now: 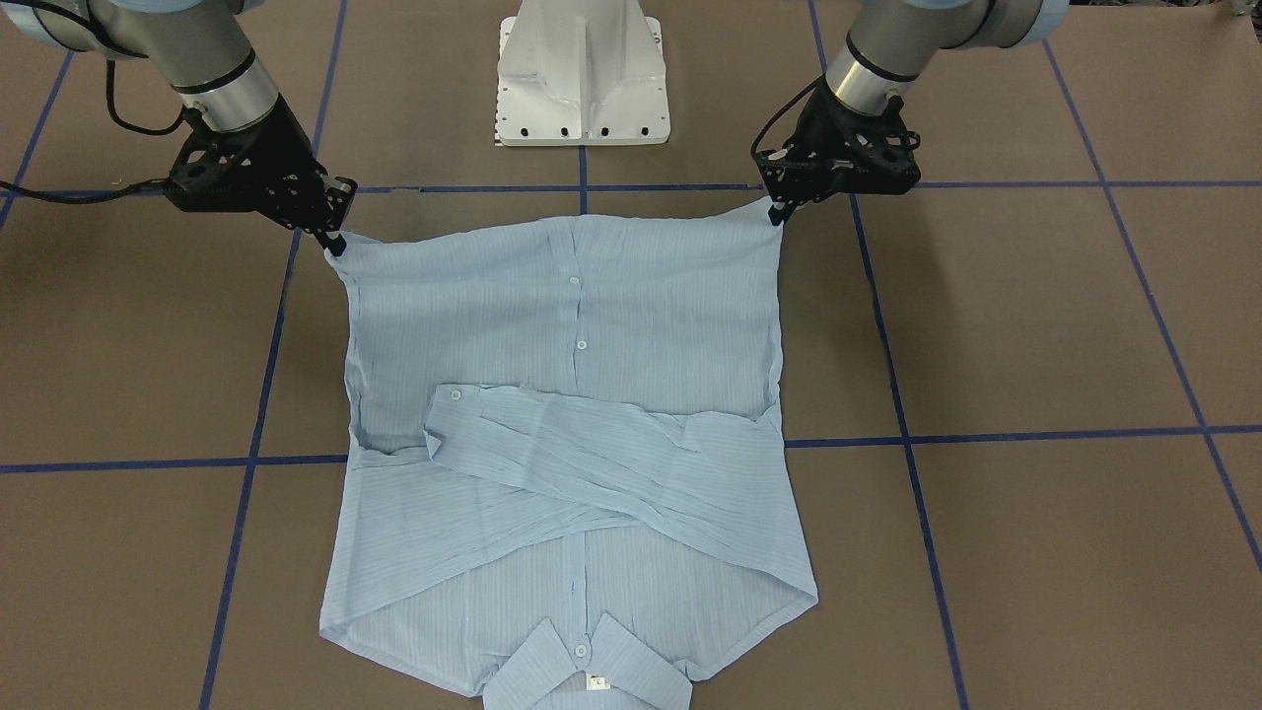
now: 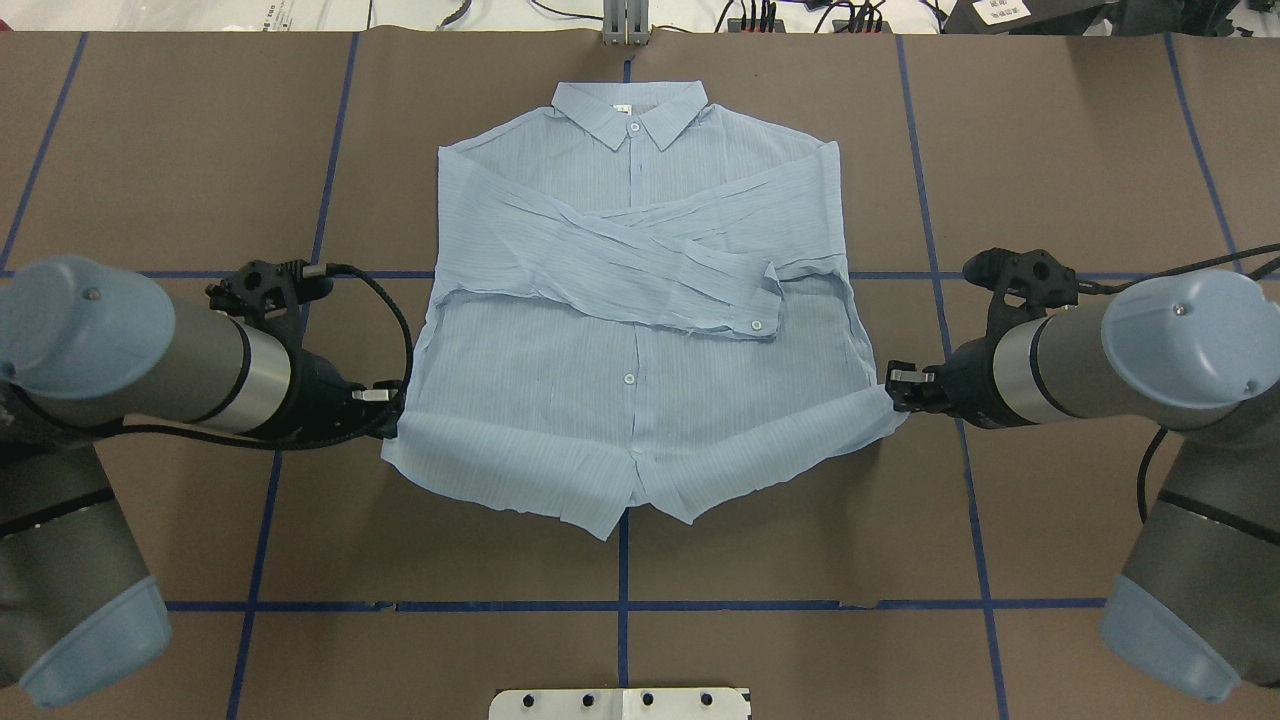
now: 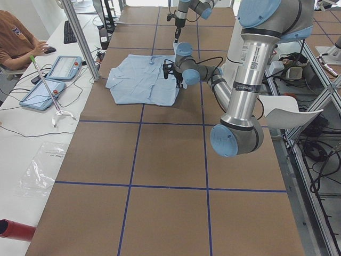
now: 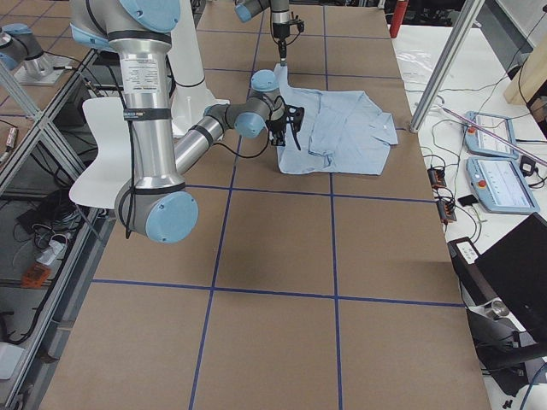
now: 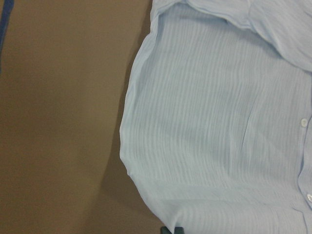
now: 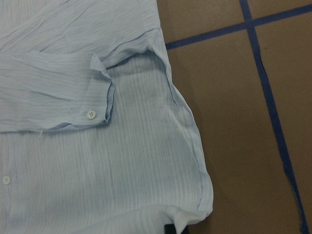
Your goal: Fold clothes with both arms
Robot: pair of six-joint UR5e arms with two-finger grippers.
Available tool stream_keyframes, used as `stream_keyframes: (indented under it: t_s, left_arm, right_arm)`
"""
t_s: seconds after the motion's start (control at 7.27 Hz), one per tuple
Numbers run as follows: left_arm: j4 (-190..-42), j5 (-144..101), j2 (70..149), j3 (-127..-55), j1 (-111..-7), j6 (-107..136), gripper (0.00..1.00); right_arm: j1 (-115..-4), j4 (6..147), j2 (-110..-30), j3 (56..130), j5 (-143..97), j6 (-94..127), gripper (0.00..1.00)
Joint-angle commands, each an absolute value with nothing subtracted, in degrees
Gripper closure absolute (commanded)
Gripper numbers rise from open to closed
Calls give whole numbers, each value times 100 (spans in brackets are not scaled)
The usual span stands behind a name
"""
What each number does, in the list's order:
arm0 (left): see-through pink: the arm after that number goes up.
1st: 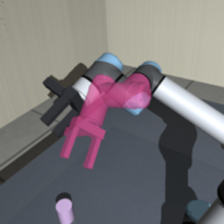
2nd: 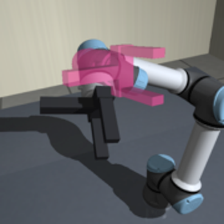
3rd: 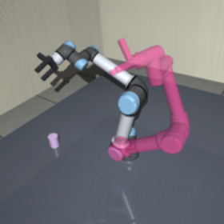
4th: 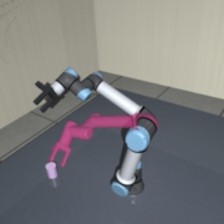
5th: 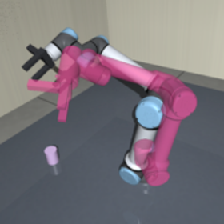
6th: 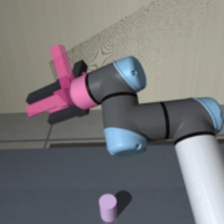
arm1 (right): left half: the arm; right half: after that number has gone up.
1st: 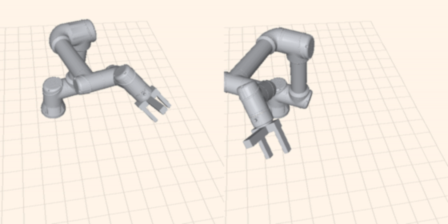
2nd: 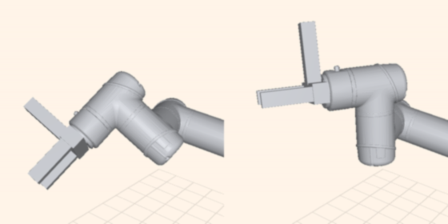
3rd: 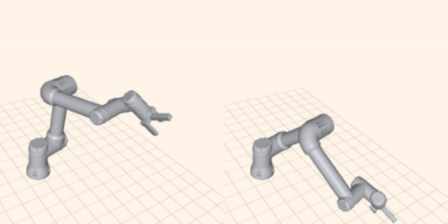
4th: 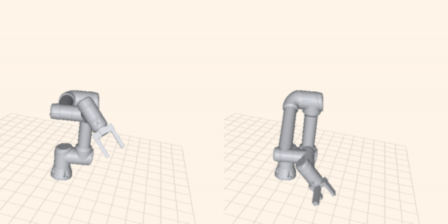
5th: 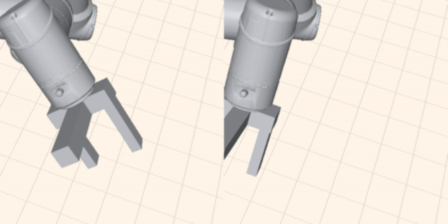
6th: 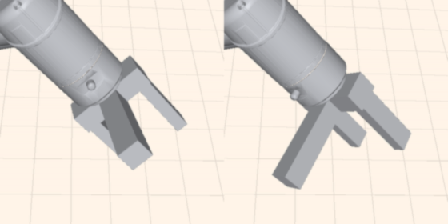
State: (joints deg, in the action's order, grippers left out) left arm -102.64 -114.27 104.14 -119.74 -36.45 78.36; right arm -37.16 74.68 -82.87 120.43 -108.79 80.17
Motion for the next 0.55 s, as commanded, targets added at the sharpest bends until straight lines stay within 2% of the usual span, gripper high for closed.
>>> stream_keyframes:
  t_s: [0.0, 0.41]
  left_arm:
    - [-10257, -11575, 10712, -11744, -4103, 7708, 100]
    - [-10344, -11725, 11564, -10708, -4665, 7708, 100]
  right_arm:
    - [-4234, 7479, -7773, 11578, -11127, 8007, 100]
    - [-4850, 7488, -6928, 10699, -11460, 7972, 100]
